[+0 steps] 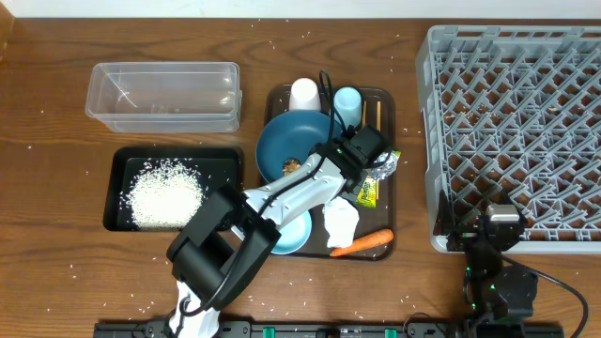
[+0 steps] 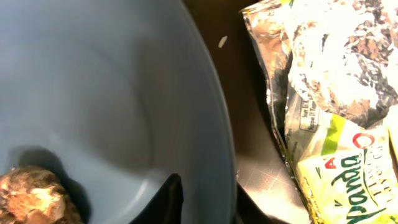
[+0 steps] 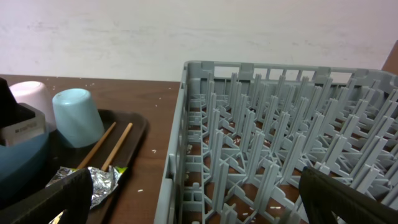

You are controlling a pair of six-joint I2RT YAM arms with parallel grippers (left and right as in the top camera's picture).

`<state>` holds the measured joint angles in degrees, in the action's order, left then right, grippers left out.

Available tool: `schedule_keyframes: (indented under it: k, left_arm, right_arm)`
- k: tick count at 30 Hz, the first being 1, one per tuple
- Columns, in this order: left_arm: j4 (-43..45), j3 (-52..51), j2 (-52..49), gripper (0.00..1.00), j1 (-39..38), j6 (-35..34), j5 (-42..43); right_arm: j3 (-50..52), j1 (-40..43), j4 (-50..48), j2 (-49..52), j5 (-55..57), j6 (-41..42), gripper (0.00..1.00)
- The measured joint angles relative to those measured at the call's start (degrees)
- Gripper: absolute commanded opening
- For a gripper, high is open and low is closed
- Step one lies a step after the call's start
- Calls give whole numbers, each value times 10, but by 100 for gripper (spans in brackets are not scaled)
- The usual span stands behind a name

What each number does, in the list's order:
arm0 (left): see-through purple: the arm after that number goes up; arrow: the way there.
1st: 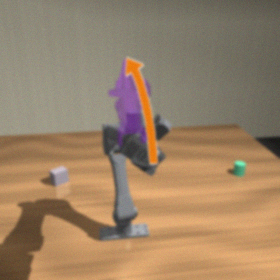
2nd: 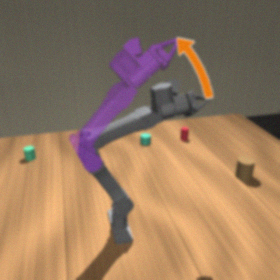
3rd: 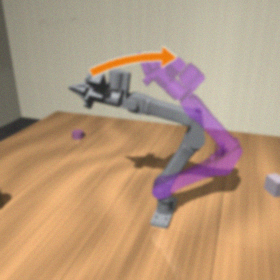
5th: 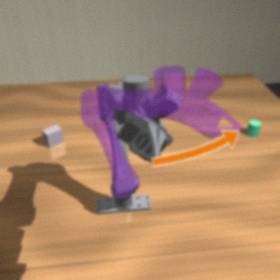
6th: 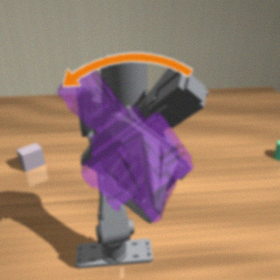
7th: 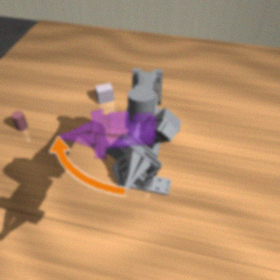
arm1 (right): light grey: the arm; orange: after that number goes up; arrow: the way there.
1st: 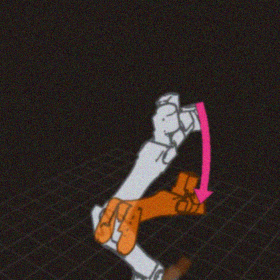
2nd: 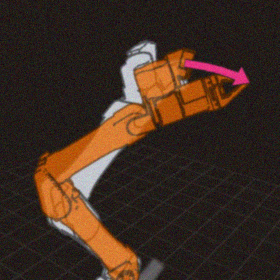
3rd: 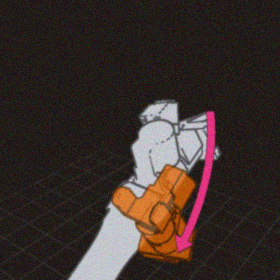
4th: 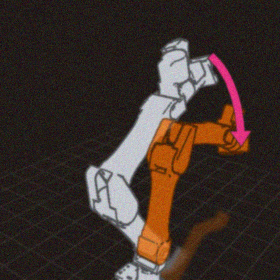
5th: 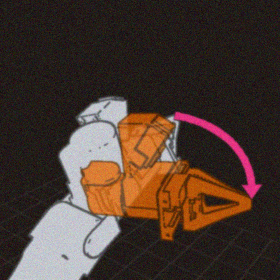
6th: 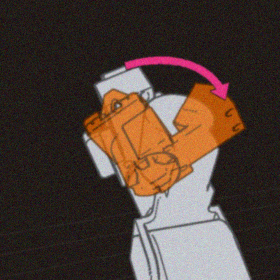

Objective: Sort waste into correct bins and load items into the dishwasher rack
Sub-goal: 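Grasp the rim of the teal plate with the left gripper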

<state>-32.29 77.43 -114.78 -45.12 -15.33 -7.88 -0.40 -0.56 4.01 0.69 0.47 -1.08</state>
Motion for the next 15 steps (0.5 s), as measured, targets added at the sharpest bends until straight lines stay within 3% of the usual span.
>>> schedule_keyframes:
  k: [15]
  left_arm:
    - [-12,0,30,6,-4,7,-3]
  right_arm:
    - [0,0,0,0,0,0,99]
